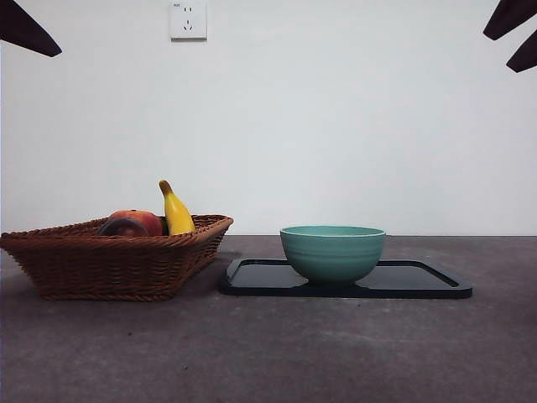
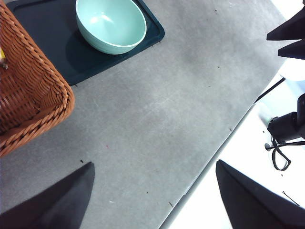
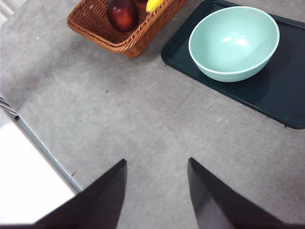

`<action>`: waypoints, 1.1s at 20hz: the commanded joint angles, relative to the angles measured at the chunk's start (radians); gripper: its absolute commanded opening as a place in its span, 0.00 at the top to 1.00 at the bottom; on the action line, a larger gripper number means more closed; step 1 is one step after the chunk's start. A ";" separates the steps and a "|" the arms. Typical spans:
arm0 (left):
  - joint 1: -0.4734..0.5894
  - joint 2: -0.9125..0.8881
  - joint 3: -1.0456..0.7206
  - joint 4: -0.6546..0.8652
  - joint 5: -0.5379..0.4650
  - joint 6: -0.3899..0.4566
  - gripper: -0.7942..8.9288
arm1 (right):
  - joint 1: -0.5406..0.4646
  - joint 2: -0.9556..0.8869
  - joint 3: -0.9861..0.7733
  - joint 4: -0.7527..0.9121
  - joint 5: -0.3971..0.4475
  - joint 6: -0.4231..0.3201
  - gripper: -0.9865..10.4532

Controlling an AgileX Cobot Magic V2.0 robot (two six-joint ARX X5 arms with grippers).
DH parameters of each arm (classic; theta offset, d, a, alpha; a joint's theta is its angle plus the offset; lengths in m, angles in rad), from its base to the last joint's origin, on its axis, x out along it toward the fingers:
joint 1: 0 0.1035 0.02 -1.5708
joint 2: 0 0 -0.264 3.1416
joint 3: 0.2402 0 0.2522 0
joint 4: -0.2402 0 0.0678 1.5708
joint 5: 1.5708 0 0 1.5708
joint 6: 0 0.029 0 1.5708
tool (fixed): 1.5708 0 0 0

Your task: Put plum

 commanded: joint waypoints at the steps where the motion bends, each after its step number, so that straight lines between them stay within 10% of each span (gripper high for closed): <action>1: -0.003 0.006 0.017 0.005 0.006 0.016 0.50 | 0.006 0.007 0.005 0.009 0.000 0.008 0.74; 13: -0.003 0.006 0.017 0.005 0.006 0.015 0.50 | 0.002 0.051 0.025 0.147 0.136 0.249 0.71; 22: -0.003 0.006 0.017 0.005 0.006 0.015 0.50 | -0.027 0.493 0.317 0.151 0.187 0.214 0.70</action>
